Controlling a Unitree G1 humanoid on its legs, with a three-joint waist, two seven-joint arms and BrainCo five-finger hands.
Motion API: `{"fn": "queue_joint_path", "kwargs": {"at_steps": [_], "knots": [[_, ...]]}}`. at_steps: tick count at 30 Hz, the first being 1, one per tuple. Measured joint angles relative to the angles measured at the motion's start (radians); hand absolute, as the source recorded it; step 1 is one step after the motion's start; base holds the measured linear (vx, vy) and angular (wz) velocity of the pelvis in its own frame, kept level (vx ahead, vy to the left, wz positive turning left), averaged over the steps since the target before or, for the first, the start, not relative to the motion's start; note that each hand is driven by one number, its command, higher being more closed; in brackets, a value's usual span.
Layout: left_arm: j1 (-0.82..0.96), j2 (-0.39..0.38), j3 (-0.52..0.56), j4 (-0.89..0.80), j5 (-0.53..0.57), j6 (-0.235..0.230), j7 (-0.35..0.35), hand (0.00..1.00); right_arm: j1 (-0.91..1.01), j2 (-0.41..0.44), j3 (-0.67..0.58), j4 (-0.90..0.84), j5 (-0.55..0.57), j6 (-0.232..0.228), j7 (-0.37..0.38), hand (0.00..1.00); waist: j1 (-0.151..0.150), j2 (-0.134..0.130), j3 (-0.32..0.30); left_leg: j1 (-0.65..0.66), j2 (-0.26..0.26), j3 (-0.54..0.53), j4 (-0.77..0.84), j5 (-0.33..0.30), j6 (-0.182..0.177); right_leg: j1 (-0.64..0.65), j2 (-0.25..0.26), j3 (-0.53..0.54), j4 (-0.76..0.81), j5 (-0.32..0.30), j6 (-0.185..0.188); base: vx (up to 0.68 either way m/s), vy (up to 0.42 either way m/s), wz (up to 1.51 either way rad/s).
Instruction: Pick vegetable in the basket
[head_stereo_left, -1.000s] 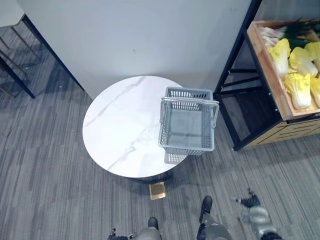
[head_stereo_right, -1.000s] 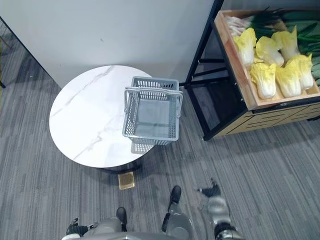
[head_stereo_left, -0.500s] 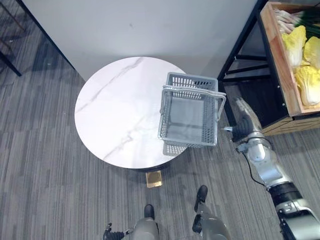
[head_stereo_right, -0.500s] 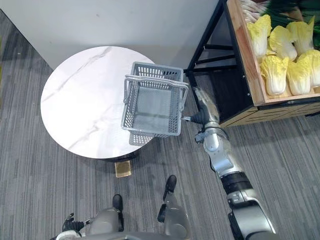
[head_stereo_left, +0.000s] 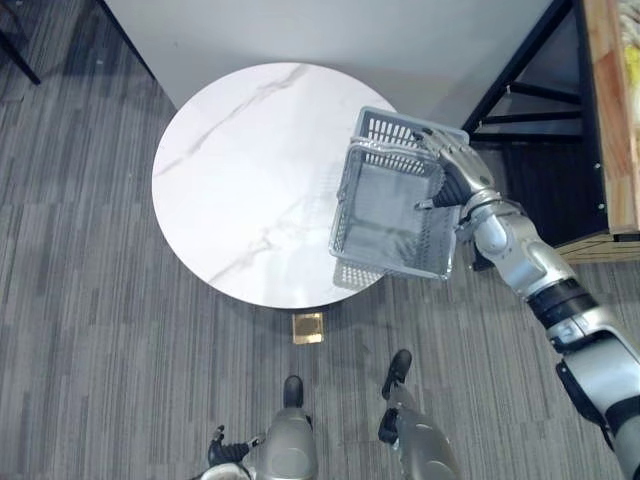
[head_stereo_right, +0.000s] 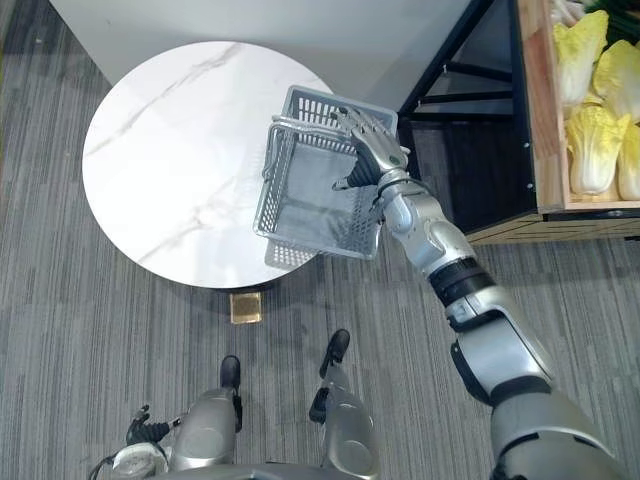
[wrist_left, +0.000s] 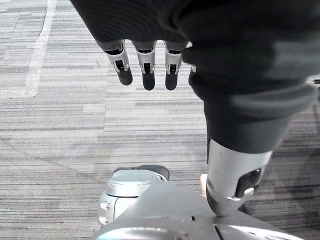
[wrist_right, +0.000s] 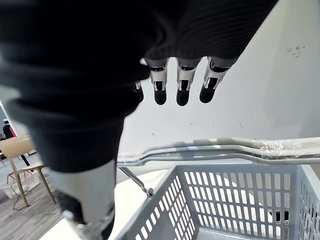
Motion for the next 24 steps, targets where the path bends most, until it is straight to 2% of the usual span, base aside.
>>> {"fn": "queue_joint_path", "kwargs": {"at_steps": [3, 6, 9, 24], "knots": [[-0.003, 0.0, -0.001, 0.0, -0.001, 0.0, 0.0, 0.0, -0.051, 0.0, 0.015, 0.064, -0.017, 0.004, 0.003, 0.0, 0.003, 0.0, 0.0, -0.012, 0.001, -0.01, 0.004, 0.0, 0.0, -0.006, 0.0, 0.0, 0.0, 0.001, -0.001, 0.01, -0.003, 0.06], [-0.015, 0.0, -0.003, 0.0, -0.006, -0.001, 0.0, 0.0, -0.105, 0.0, 0.015, 0.131, -0.018, 0.024, 0.003, 0.0, 0.019, 0.003, 0.013, -0.018, 0.003, -0.008, 0.008, 0.0, 0.0, -0.014, 0.003, 0.004, 0.0, 0.015, -0.009, 0.0, 0.0, -0.04], [-0.034, 0.001, -0.004, 0.0, -0.008, -0.002, 0.0, 0.0, -0.155, 0.0, 0.014, 0.186, -0.024, 0.03, 0.003, 0.0, 0.022, 0.001, 0.04, -0.037, 0.004, -0.016, 0.024, -0.001, 0.002, -0.019, 0.002, 0.003, 0.0, 0.021, -0.011, -0.02, 0.003, 0.08], [-0.066, 0.001, -0.02, -0.001, -0.018, -0.006, 0.02, 0.0, -0.269, 0.001, -0.068, 0.354, -0.014, 0.063, -0.004, 0.0, 0.023, 0.014, 0.085, -0.13, 0.026, -0.037, 0.094, -0.009, -0.006, -0.071, 0.02, 0.002, 0.0, 0.034, -0.025, -0.01, -0.001, 0.01]]}}
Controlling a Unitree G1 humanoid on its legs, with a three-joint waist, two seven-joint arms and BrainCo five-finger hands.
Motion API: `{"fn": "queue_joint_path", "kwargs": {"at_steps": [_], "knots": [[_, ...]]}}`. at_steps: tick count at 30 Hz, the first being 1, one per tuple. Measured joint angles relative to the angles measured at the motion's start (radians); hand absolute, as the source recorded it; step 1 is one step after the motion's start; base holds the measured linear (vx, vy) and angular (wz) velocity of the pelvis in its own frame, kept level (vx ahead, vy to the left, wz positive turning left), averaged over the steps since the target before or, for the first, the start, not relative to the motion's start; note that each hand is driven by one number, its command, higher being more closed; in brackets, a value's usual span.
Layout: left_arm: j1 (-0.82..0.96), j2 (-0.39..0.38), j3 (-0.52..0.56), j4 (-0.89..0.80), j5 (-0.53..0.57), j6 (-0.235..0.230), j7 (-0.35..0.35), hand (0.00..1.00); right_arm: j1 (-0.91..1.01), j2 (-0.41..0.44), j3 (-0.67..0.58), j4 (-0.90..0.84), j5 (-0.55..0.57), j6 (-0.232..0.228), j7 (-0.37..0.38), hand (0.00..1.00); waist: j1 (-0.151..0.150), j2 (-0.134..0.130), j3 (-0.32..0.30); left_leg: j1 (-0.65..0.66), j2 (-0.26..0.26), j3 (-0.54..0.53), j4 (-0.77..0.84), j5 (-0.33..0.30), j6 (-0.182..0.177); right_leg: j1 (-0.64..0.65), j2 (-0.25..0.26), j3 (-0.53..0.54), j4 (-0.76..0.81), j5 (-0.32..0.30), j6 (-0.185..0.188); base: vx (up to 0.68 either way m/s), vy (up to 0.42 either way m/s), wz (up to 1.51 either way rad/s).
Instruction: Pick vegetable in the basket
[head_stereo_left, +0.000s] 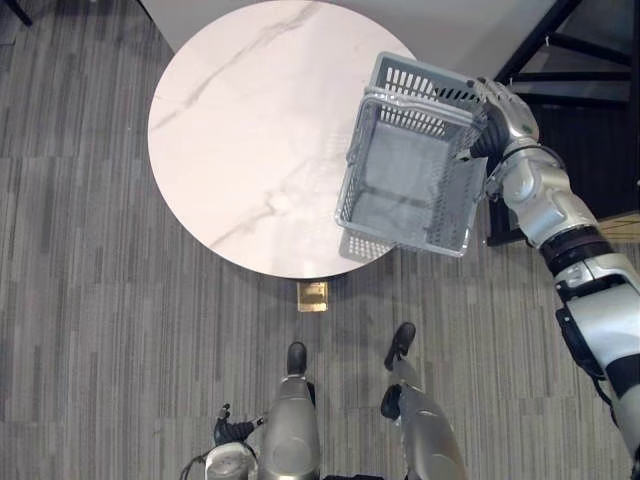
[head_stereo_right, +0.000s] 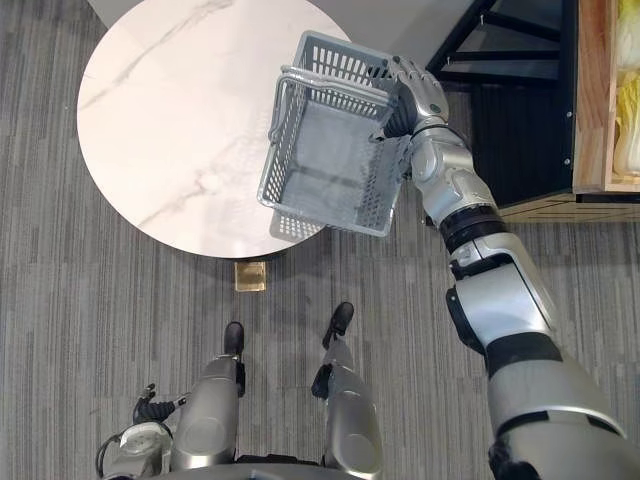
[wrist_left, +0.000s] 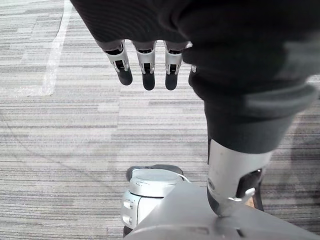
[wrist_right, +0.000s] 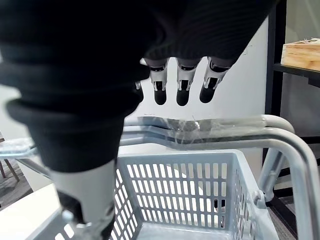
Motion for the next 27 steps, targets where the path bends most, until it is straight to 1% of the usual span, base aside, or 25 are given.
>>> {"fn": "queue_joint_path", "kwargs": {"at_steps": [4, 7, 11, 13, 15, 19, 20, 25, 27], "knots": [[-0.004, 0.0, -0.013, 0.0, 0.0, 0.0, 0.003, 0.0, -0.009, 0.0, -0.028, 0.006, 0.0, 0.001, -0.001, 0.0, 0.003, 0.004, 0.006, -0.025, 0.004, -0.004, 0.016, -0.001, -0.002, -0.016, 0.003, 0.0, 0.0, 0.0, 0.0, -0.01, 0.0, 0.01], [-0.004, -0.001, -0.014, 0.0, 0.0, 0.0, 0.006, 0.0, -0.016, 0.004, -0.028, 0.04, 0.001, 0.002, -0.001, 0.0, 0.002, 0.007, 0.008, -0.028, 0.006, -0.006, 0.021, -0.001, -0.002, -0.016, 0.005, 0.0, 0.0, 0.0, 0.0, 0.0, 0.0, 0.0], [-0.007, 0.0, -0.014, -0.001, 0.0, 0.0, 0.007, 0.0, -0.036, 0.008, -0.028, 0.044, 0.001, 0.004, -0.001, 0.0, 0.002, 0.006, 0.01, -0.058, 0.008, -0.011, 0.042, -0.004, -0.006, -0.033, 0.006, -0.002, 0.0, 0.0, 0.0, -0.02, 0.044, 0.02], [-0.007, -0.001, -0.014, -0.001, 0.0, 0.0, 0.009, 0.0, -0.042, 0.02, -0.028, 0.051, 0.0, 0.004, -0.001, 0.0, 0.007, 0.006, 0.015, -0.06, 0.012, -0.014, 0.045, -0.005, -0.007, -0.032, 0.011, -0.003, 0.0, 0.0, 0.0, -0.01, 0.041, 0.0], [-0.008, -0.001, -0.015, -0.001, 0.0, 0.0, 0.009, 0.0, -0.043, 0.023, -0.028, 0.073, 0.0, 0.005, -0.002, 0.0, 0.022, 0.006, 0.015, -0.062, 0.021, -0.016, 0.049, -0.008, -0.013, -0.031, 0.018, -0.003, 0.0, 0.0, 0.0, -0.01, 0.035, -0.01], [-0.01, -0.001, -0.015, -0.001, 0.0, 0.0, 0.011, 0.0, -0.053, 0.024, -0.028, 0.078, 0.0, 0.007, -0.014, 0.0, 0.025, 0.006, 0.015, -0.077, 0.025, -0.032, 0.058, -0.008, -0.013, -0.033, 0.023, -0.014, -0.001, 0.0, 0.0, -0.01, 0.041, 0.09], [-0.011, -0.001, -0.015, -0.001, 0.0, 0.0, 0.013, 0.0, -0.057, 0.031, -0.028, 0.081, 0.0, 0.007, -0.014, 1.0, 0.026, 0.006, 0.015, -0.078, 0.026, -0.033, 0.059, -0.008, -0.013, -0.032, 0.023, -0.015, -0.001, 0.0, 0.0, -0.01, 0.057, 0.05], [-0.012, -0.001, -0.016, -0.001, 0.0, 0.0, 0.019, 0.0, -0.082, 0.046, -0.031, 0.118, 0.001, 0.008, -0.025, 1.0, 0.027, 0.006, 0.015, -0.092, 0.025, -0.051, 0.062, -0.008, -0.014, -0.033, 0.022, -0.028, -0.001, 0.0, 0.0, -0.01, 0.061, 0.07], [-0.013, -0.001, -0.022, -0.001, 0.0, 0.0, 0.02, 0.0, -0.082, 0.046, -0.033, 0.118, 0.003, 0.008, -0.03, 1.0, 0.032, 0.006, 0.015, -0.093, 0.025, -0.053, 0.062, -0.008, -0.014, -0.033, 0.022, -0.029, -0.001, 0.0, 0.0, -0.01, 0.052, 0.04]]}}
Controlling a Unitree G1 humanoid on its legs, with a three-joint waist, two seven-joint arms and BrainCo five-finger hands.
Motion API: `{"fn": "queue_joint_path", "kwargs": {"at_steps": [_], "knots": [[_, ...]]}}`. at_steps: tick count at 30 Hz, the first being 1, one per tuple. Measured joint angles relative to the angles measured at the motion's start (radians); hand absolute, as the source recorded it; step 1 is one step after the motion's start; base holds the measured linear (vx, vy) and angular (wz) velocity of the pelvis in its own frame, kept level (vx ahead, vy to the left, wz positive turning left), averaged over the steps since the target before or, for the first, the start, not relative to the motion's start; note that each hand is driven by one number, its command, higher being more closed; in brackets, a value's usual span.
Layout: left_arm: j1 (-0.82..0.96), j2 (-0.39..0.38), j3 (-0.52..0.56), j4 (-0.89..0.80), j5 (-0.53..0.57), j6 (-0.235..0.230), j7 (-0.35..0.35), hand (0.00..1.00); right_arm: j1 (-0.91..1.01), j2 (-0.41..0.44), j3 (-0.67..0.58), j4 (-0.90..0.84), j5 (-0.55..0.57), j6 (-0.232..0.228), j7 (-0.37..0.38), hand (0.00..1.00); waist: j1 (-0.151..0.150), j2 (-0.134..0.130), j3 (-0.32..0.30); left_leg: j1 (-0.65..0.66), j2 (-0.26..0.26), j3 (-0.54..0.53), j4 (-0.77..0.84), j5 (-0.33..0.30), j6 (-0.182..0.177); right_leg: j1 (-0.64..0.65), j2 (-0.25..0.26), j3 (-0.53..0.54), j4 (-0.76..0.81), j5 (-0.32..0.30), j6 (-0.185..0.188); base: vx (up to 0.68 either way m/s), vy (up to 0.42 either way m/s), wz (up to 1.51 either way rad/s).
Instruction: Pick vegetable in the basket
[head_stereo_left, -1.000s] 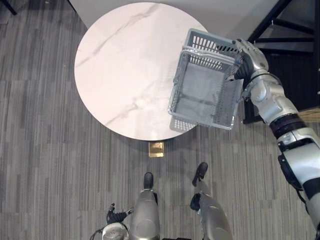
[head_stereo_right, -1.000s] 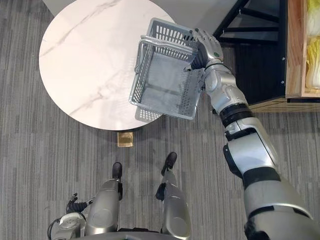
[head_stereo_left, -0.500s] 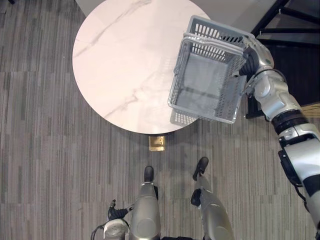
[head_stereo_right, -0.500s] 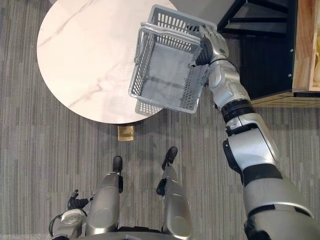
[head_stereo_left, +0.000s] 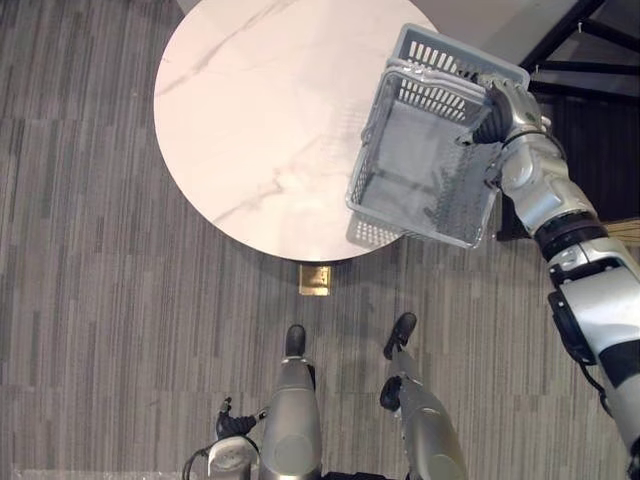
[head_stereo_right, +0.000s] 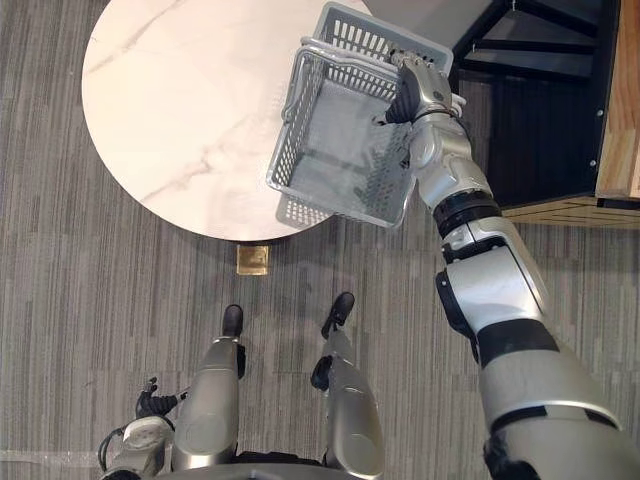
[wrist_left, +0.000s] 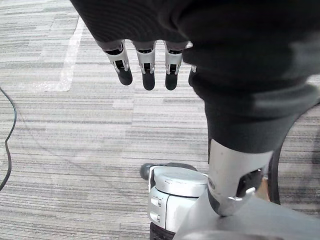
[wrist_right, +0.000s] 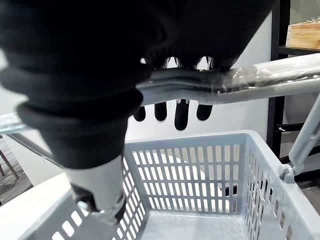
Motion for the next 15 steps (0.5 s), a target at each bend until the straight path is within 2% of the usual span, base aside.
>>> {"fn": "queue_joint_path", "kwargs": {"at_steps": [6, 15], "knots": [[-0.001, -0.001, -0.011, 0.0, 0.0, 0.0, 0.008, 0.0, -0.009, 0.006, -0.046, 0.054, 0.001, 0.007, -0.013, 1.0, 0.017, 0.0, 0.0, -0.001, 0.0, -0.006, -0.001, 0.0, 0.0, 0.001, 0.0, -0.006, 0.0, 0.0, 0.0, 0.0, 0.059, 0.02], [-0.001, 0.0, -0.021, -0.001, 0.001, 0.004, 0.011, 0.0, -0.005, 0.014, -0.036, 0.077, -0.002, 0.007, -0.006, 1.0, 0.019, 0.0, 0.0, 0.013, 0.0, -0.004, 0.0, 0.002, 0.0, 0.011, 0.0, -0.003, 0.0, 0.0, 0.0, 0.01, 0.055, 0.0]]}}
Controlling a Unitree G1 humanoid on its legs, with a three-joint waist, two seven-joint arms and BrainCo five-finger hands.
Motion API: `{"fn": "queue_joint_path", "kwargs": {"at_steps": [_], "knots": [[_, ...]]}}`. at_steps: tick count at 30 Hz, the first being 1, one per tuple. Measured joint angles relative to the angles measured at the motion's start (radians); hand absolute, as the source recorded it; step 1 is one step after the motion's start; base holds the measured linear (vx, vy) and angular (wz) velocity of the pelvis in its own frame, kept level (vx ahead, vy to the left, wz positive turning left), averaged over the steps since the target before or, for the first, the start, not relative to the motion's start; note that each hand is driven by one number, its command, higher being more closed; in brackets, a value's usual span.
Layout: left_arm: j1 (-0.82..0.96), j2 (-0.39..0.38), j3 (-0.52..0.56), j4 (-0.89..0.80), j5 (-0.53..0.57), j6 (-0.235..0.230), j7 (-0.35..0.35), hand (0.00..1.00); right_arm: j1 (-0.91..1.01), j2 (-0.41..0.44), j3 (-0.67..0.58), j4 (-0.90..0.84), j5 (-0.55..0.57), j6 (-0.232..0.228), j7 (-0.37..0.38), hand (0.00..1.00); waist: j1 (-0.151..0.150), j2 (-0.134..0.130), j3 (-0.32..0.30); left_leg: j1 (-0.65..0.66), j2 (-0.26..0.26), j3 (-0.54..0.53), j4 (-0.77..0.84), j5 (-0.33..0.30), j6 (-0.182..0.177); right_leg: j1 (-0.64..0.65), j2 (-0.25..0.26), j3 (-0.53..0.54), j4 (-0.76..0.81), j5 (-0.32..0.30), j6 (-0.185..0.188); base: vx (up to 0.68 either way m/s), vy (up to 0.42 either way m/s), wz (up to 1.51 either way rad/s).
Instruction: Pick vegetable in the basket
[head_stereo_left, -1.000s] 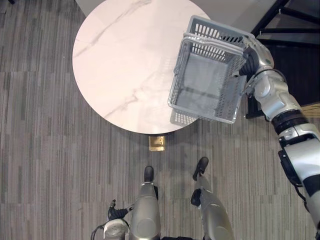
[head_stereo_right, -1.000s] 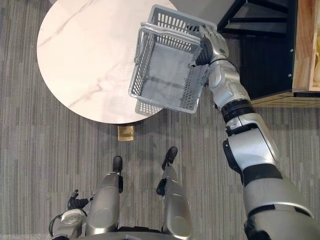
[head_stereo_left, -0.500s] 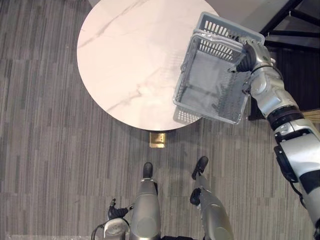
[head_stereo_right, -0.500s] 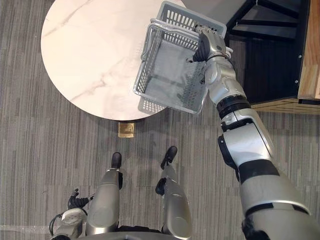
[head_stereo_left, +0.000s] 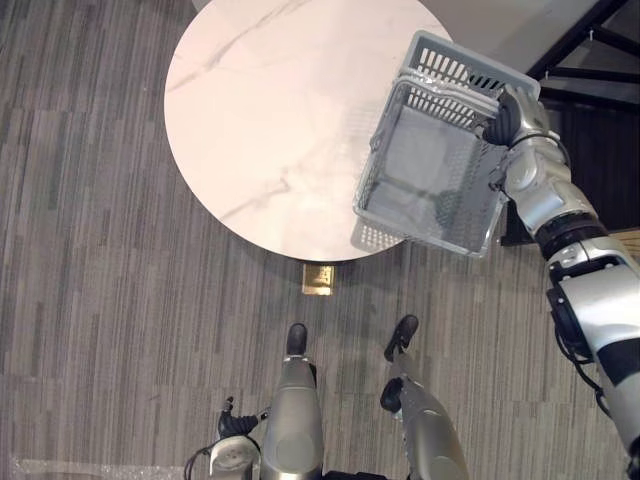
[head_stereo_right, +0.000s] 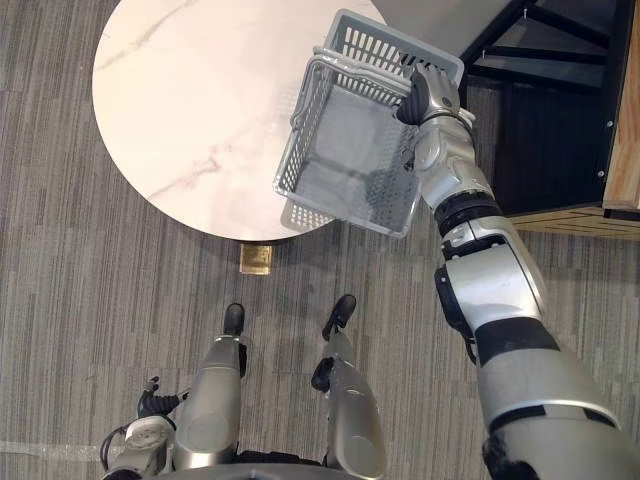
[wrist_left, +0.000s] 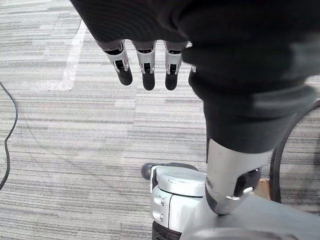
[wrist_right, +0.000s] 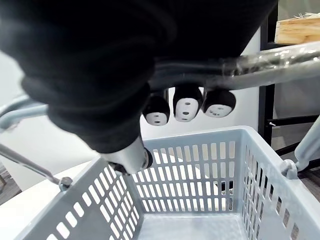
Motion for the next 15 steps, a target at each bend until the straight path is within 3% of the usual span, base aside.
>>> {"fn": "queue_joint_path", "kwargs": {"at_steps": [4, 10, 15], "knots": [[0.0, 0.0, 0.0, 0.001, 0.002, 0.004, -0.002, 0.0, 0.065, 0.001, 0.1, -0.064, -0.004, 0.0, 0.046, 1.0, 0.0, -0.001, 0.0, 0.053, 0.0, 0.011, -0.007, 0.0, 0.0, 0.043, 0.0, 0.011, 0.0, 0.0, 0.0, 0.0, 0.058, -0.08], [0.006, -0.001, 0.034, 0.002, 0.003, 0.025, -0.012, 0.0, 0.193, -0.016, 0.28, -0.389, 0.003, -0.025, 0.131, 1.0, -0.021, -0.01, -0.009, 0.124, 0.012, 0.062, -0.021, -0.002, -0.002, 0.075, 0.013, 0.059, 0.0, -0.001, -0.001, -0.01, 0.016, -0.22], [0.027, 0.006, 0.075, 0.021, 0.014, 0.041, -0.027, 0.0, 0.307, -0.083, 0.368, -0.614, 0.04, -0.087, 0.188, 1.0, -0.049, -0.039, -0.075, 0.152, 0.015, 0.1, -0.034, -0.003, -0.004, 0.079, 0.018, 0.088, -0.001, -0.002, -0.001, -0.01, 0.019, -0.2]]}}
